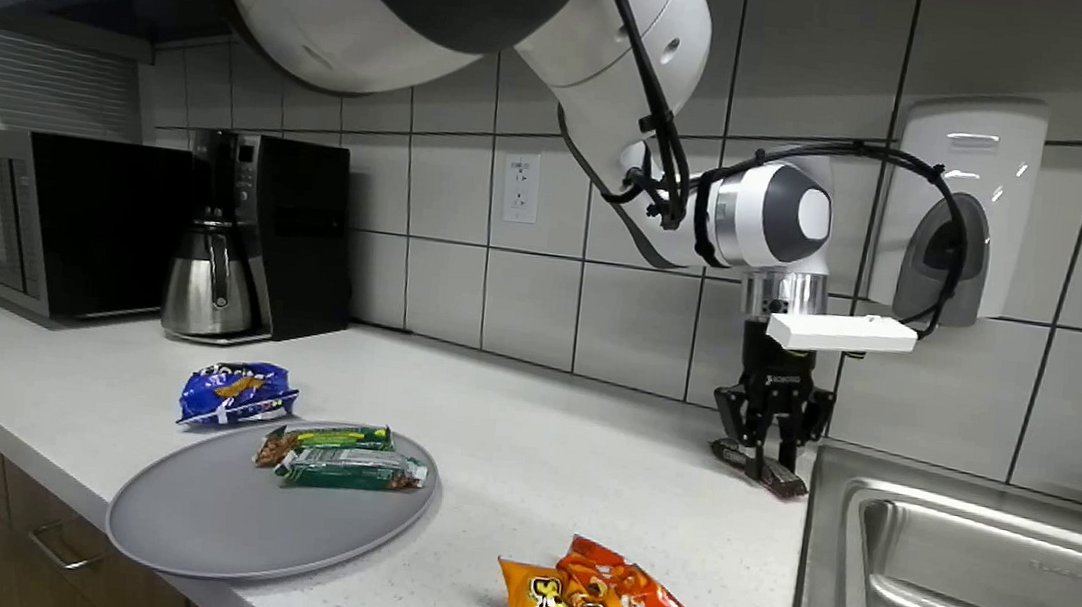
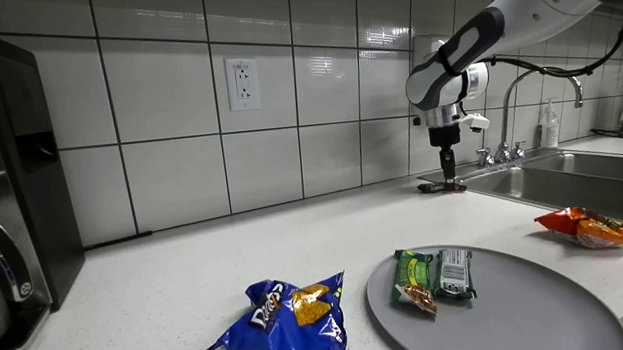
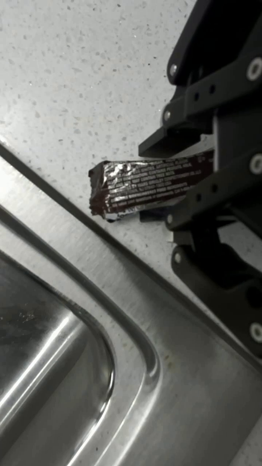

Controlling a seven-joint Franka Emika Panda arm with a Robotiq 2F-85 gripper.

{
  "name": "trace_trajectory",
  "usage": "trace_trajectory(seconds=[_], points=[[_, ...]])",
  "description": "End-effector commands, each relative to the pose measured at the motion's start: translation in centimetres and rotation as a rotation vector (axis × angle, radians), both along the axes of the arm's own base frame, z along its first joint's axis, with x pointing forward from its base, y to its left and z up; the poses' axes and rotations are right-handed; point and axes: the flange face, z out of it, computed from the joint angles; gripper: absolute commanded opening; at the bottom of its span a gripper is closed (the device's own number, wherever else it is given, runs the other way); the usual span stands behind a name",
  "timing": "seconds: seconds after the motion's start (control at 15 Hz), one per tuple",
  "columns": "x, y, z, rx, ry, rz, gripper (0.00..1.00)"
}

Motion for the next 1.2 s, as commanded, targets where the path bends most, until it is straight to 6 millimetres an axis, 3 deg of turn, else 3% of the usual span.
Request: trace_trajectory(seconds=[0.0,0.07,1.13], points=[[0.40,-0.46,0.36,0.022,0.012,0.015,0.12],[0.43,-0.49,0.34,0.020,0.014,0.013,0.03],[0.61,-0.95,0.43,0.007,-0.023,-0.175,0.05]])
